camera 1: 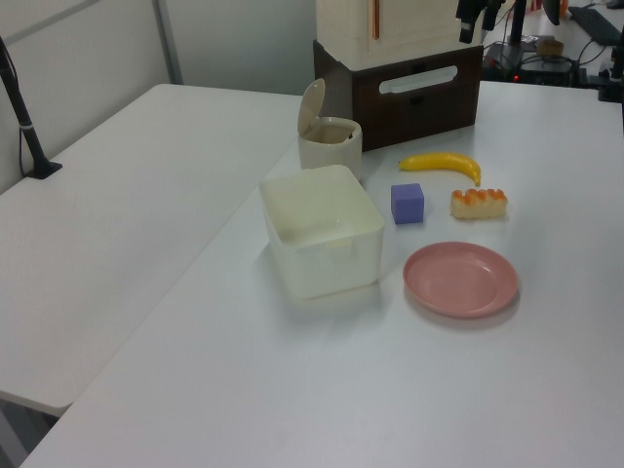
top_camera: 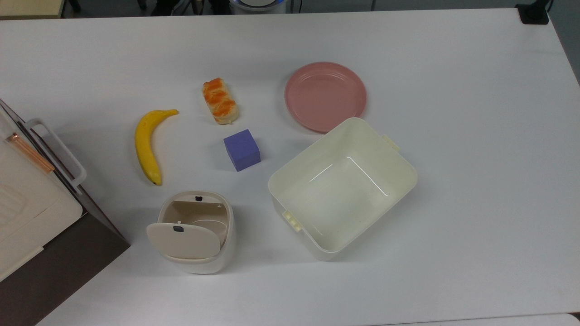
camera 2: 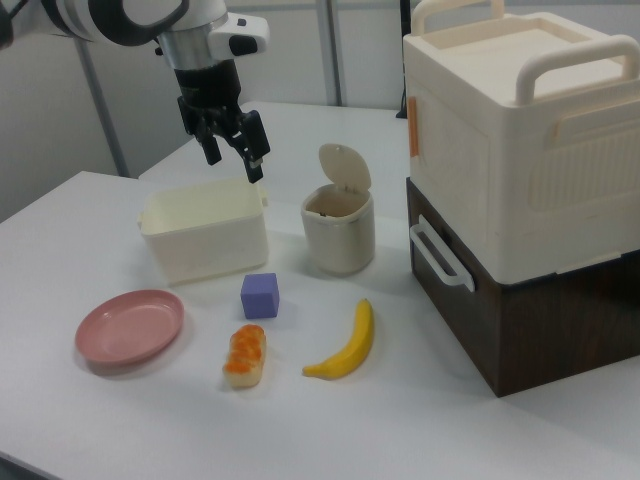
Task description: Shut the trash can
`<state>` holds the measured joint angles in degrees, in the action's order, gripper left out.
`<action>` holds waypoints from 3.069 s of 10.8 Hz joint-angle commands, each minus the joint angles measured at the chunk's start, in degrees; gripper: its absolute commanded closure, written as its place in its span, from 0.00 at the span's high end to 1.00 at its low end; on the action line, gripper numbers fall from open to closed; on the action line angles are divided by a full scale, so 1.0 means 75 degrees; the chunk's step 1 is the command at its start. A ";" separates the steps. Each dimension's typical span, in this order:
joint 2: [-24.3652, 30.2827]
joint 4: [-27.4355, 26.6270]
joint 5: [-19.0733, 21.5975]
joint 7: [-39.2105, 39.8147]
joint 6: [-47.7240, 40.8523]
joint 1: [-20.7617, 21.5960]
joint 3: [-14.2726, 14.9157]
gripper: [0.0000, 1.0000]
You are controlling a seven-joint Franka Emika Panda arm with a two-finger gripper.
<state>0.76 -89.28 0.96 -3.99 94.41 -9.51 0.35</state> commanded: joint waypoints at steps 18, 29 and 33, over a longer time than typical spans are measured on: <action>-0.0183 0.0139 -0.0549 0.0509 -0.0353 0.0284 0.0000 1.00; -0.0171 0.0151 -0.0573 0.0544 -0.0388 0.0295 0.0000 1.00; -0.0183 0.0127 -0.0632 0.1058 -0.0365 0.0319 0.0000 0.91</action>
<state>-0.68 -88.73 -3.20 0.14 92.55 -7.57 0.01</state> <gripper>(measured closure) 0.000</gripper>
